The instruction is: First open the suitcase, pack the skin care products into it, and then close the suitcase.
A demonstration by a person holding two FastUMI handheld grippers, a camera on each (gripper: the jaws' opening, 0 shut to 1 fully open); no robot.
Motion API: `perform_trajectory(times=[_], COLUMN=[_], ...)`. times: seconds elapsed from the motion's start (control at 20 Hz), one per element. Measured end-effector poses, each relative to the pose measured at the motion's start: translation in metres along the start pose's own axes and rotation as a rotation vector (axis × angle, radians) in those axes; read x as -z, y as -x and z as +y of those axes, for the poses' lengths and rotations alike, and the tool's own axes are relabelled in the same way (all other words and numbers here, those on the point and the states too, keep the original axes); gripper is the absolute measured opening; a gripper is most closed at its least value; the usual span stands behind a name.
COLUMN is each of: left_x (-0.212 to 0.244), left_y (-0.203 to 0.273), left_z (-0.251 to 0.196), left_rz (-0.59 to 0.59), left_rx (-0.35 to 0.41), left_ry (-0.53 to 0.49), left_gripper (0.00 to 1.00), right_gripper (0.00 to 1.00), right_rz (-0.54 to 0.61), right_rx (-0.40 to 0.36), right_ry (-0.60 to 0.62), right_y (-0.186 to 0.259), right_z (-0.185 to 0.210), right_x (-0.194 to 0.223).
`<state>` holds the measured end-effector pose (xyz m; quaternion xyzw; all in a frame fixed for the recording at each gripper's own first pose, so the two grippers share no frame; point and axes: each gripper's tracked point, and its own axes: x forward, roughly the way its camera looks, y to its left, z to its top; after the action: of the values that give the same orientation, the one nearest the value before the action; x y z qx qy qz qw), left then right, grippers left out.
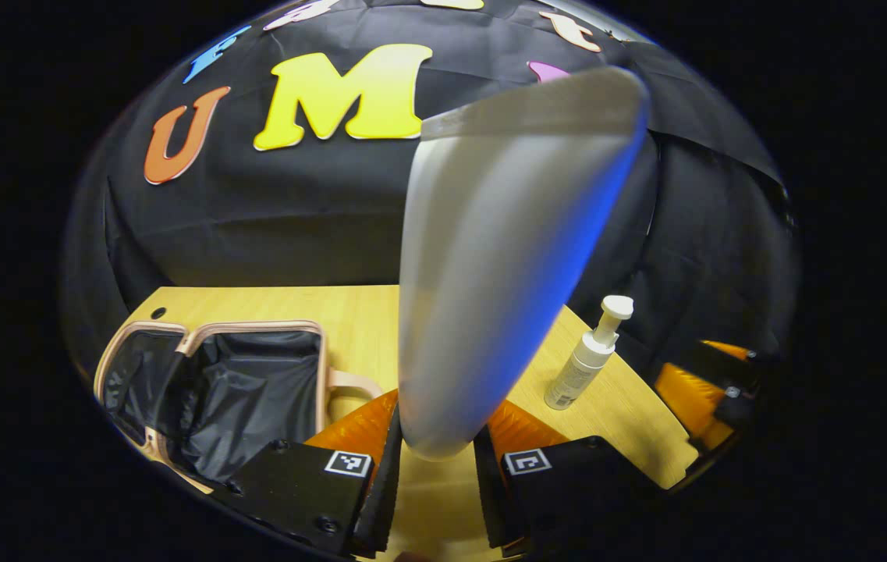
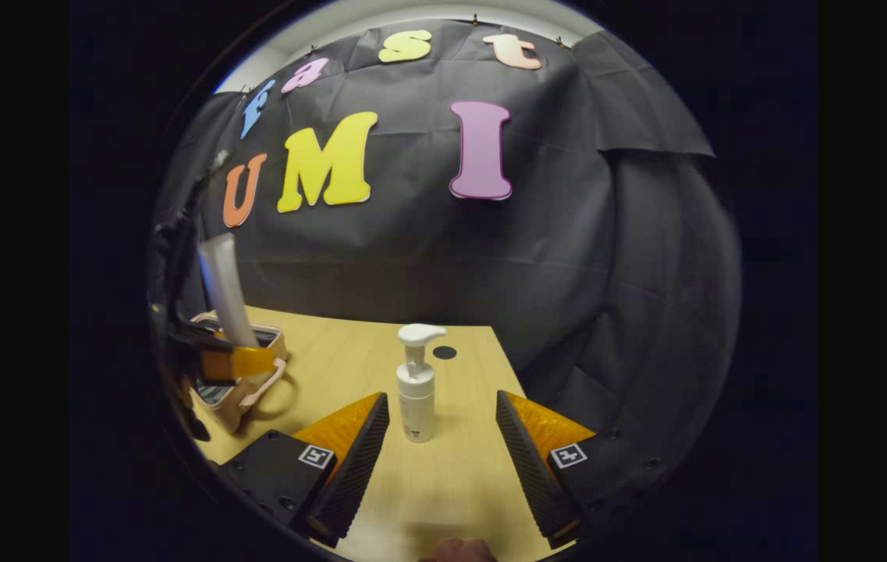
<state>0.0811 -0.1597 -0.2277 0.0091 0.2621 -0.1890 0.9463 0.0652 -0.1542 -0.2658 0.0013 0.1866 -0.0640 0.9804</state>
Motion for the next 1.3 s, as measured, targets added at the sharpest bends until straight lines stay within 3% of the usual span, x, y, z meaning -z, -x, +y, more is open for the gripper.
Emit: perform_trajectory(times=[0.2, 0.4, 0.85, 1.05, 1.1, 1.3], left_x=[-0.012, -0.015, 0.000, 0.006, 0.009, 0.024], left_y=[0.050, 0.086, 0.135, 0.147, 0.149, 0.141], left_z=[0.050, 0.085, 0.135, 0.150, 0.153, 0.169], left_rz=[-0.006, -0.011, 0.022, 0.035, 0.040, 0.095], left_rx=[-0.105, -0.199, -0.331, -0.359, -0.360, -0.328], left_ry=[0.025, 0.052, 0.088, 0.135, 0.145, 0.162], left_gripper=[0.47, 0.48, 0.48, 0.48, 0.48, 0.48], right_gripper=[0.82, 0.82, 0.77, 0.67, 0.60, 0.49], right_rz=[0.079, 0.121, 0.145, 0.150, 0.159, 0.195], right_rx=[-0.005, -0.014, 0.000, 0.000, 0.011, 0.002], right_ry=[-0.046, -0.012, 0.031, 0.047, 0.045, 0.033], right_y=[-0.045, -0.085, -0.136, -0.148, -0.150, -0.146], right_z=[0.018, 0.026, 0.028, 0.032, 0.030, 0.028], right_x=[0.035, 0.057, 0.082, 0.079, 0.079, 0.079])
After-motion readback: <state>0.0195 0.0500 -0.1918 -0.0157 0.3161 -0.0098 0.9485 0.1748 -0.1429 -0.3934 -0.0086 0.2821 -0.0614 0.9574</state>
